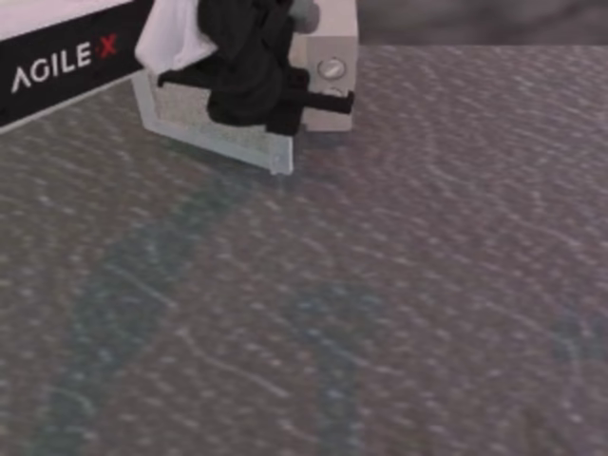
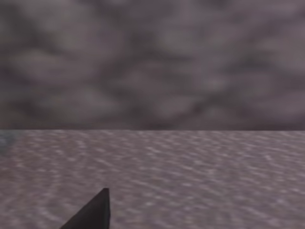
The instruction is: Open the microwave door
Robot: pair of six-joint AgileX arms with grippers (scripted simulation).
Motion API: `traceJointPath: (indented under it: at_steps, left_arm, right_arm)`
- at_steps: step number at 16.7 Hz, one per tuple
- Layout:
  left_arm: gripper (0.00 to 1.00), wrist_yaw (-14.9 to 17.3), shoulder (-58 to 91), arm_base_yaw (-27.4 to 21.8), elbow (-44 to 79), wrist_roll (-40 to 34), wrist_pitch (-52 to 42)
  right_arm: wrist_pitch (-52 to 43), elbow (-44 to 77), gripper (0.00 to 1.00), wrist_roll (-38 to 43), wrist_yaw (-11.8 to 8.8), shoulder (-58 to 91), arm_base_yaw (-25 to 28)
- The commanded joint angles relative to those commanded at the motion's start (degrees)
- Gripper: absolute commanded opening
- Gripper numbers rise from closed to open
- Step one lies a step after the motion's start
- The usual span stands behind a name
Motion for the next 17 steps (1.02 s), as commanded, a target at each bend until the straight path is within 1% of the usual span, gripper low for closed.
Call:
traceJointPath:
  at_steps: [7, 10, 15, 17]
  left_arm:
    - [0.00, 0.0, 0.0, 0.0, 0.0, 0.0, 0.0]
    - [0.00, 0.8, -0.6, -0.2, -0.8, 0.6, 0.4]
    - [0.00, 3.6, -4.3, 1.5, -6.2, 6.2, 2.5]
    - [0.00, 3.9, -4.7, 1.6, -6.8, 6.8, 2.7]
  right_arm:
    - [0.0, 0.0, 1.00, 0.0, 0.0, 0.0, 0.0]
    - [0.0, 0.0, 1.00, 0.0, 0.0, 0.0, 0.0]
    - [0.0, 0.0, 1.00, 0.0, 0.0, 0.0, 0.0]
    - [0.0, 0.0, 1.00, 0.0, 0.0, 0.0, 0.0]
